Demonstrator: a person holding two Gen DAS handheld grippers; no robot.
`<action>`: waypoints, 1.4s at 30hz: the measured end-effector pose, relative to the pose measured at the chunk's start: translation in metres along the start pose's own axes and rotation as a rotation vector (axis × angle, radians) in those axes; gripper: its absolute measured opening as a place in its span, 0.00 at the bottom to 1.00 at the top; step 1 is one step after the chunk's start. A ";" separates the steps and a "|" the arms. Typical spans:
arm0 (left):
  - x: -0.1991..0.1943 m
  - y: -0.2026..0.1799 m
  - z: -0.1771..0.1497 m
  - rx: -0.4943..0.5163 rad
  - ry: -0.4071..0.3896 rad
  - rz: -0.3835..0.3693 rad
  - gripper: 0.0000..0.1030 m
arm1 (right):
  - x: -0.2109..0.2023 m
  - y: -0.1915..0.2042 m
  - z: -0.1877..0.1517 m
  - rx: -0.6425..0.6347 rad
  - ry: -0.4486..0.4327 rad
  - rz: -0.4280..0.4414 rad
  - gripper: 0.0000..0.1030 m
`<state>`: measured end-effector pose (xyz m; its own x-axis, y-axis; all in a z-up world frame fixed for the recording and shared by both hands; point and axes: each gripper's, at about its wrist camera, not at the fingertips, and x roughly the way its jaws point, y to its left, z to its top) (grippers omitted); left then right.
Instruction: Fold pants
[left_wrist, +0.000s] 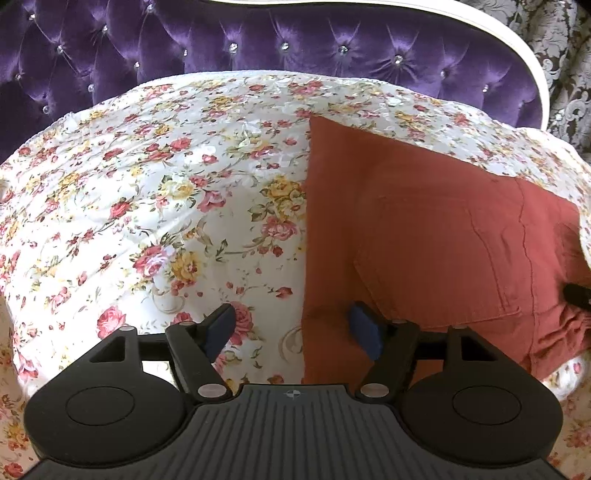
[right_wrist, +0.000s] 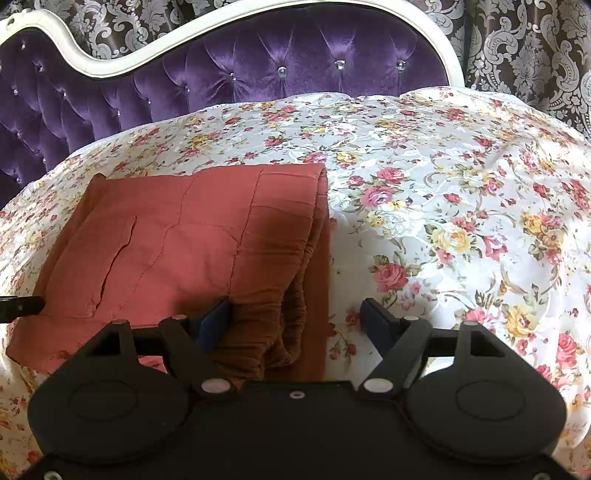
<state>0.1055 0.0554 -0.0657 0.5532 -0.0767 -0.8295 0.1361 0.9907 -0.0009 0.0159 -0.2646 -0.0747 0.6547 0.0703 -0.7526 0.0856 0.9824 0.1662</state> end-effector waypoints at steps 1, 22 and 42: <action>0.001 0.001 0.000 0.000 0.000 -0.001 0.70 | -0.001 0.000 0.000 -0.002 -0.001 0.017 0.69; 0.000 0.010 -0.007 -0.029 -0.064 -0.057 0.75 | -0.002 -0.009 -0.003 0.049 -0.015 0.170 0.48; 0.030 -0.037 0.017 0.123 -0.057 -0.187 0.83 | -0.002 -0.018 -0.012 0.075 -0.080 0.228 0.55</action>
<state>0.1313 0.0150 -0.0811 0.5539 -0.2672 -0.7885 0.3378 0.9378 -0.0805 0.0042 -0.2799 -0.0843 0.7206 0.2721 -0.6377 -0.0177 0.9267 0.3754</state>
